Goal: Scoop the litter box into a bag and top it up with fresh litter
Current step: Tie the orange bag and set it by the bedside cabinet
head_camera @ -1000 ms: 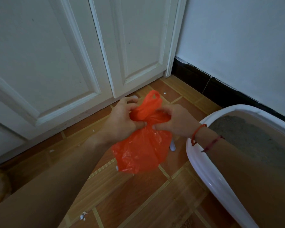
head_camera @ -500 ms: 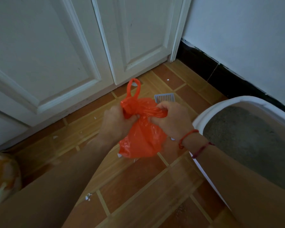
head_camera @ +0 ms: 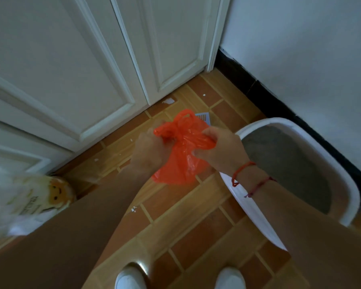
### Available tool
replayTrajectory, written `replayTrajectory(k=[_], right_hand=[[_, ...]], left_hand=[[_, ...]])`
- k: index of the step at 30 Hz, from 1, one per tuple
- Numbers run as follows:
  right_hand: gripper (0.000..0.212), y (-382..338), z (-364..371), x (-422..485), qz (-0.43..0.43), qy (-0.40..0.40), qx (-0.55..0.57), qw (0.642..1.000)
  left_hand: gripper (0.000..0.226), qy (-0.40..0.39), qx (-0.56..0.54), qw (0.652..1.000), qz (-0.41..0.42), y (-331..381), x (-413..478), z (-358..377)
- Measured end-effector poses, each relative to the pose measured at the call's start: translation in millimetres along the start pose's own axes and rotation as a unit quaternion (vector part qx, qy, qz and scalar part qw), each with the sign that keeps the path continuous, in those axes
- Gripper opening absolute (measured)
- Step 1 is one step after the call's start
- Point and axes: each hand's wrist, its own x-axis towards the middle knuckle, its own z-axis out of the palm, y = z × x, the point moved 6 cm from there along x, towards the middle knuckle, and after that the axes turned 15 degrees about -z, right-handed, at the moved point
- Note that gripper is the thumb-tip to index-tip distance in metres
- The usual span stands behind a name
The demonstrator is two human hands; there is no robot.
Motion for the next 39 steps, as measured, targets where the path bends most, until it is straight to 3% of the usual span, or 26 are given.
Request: replayTrajectory(k=[6,10,14,17,18,23,29,32,39], right_hand=[[0.053,-90.2,-93.5,-22.5,0.034,0.018,0.041,0.998],[0.091,-155.6,-159.7,-26.8,0.02,-0.008,0.026,0.999],[0.085,-216.4,-220.7,-33.6,0.017,-0.044,0.023,0.999],[0.078,-227.9,-260.9,-53.6,0.072,-0.072,0.011,0.995],[0.071,-240.2,-274.6,-60.0,0.09,-0.066,0.019,0.994],[0.056,-376.6,-352.0,-75.5,0.002,0.023,-0.008,1.0],[0.051,-455.2,-414.6,-88.1,-0.027,0.064,-0.085,0.994],[0.038,-490.2,-440.9,-93.5,-0.049,0.095,-0.123,0.987],[0.029,-541.5,-482.8,-110.4,-0.081,0.154,-0.188,0.967]], left_hand=[[0.008,-0.022,-0.008,0.998,0.051,91.0,-48.0,-84.1],[0.011,-0.043,-0.032,0.995,0.084,157.0,-80.0,-145.2],[0.014,-0.076,-0.075,0.987,0.125,220.2,-117.6,-210.9],[0.02,-0.079,-0.063,0.984,0.146,265.2,-144.8,-259.6],[0.023,-0.076,-0.057,0.983,0.156,279.6,-154.1,-275.4],[0.022,-0.064,-0.061,0.98,0.18,344.9,-200.2,-348.2],[0.034,-0.04,-0.089,0.973,0.21,412.2,-245.3,-422.6],[0.044,-0.03,-0.112,0.969,0.219,436.8,-269.8,-451.2],[0.068,0.002,-0.095,0.962,0.258,467.8,-305.3,-483.6]])
